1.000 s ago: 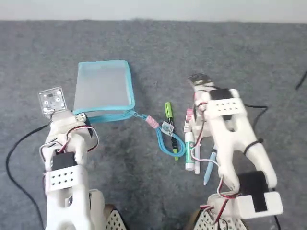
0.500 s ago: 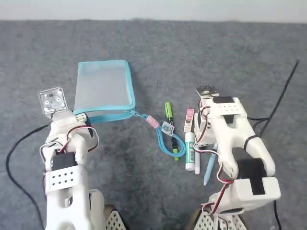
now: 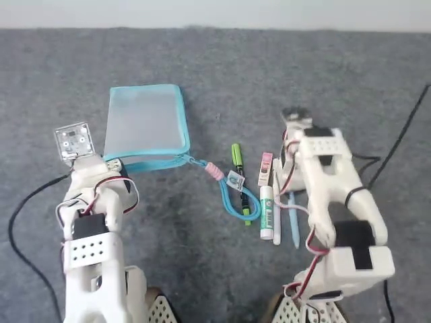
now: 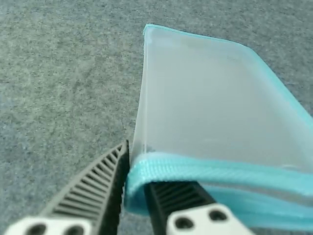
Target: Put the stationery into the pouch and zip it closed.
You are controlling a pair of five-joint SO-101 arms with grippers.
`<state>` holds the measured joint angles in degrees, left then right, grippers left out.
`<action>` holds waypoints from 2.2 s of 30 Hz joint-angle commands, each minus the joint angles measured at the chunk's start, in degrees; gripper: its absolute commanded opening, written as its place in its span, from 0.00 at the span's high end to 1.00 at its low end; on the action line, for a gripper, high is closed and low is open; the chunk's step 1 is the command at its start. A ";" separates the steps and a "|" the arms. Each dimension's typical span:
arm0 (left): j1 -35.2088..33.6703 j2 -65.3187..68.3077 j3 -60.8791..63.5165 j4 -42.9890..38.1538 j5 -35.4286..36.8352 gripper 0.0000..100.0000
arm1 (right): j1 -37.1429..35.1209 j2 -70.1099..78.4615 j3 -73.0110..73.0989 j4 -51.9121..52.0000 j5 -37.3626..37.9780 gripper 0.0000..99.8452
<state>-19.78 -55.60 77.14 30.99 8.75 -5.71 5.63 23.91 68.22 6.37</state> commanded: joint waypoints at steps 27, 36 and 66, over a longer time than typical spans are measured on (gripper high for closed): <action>0.44 -0.35 -4.35 0.26 0.88 0.99 | -0.22 5.67 -4.66 0.92 -0.18 0.87; 1.41 -0.26 -4.18 0.26 0.88 0.99 | -0.22 5.58 -2.81 0.57 -0.18 0.99; 17.93 0.09 1.10 -5.54 1.23 0.99 | -18.95 -47.96 0.44 34.24 23.56 0.99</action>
<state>-2.11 -55.60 79.08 27.56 9.19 -20.92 -40.97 22.86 100.22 28.35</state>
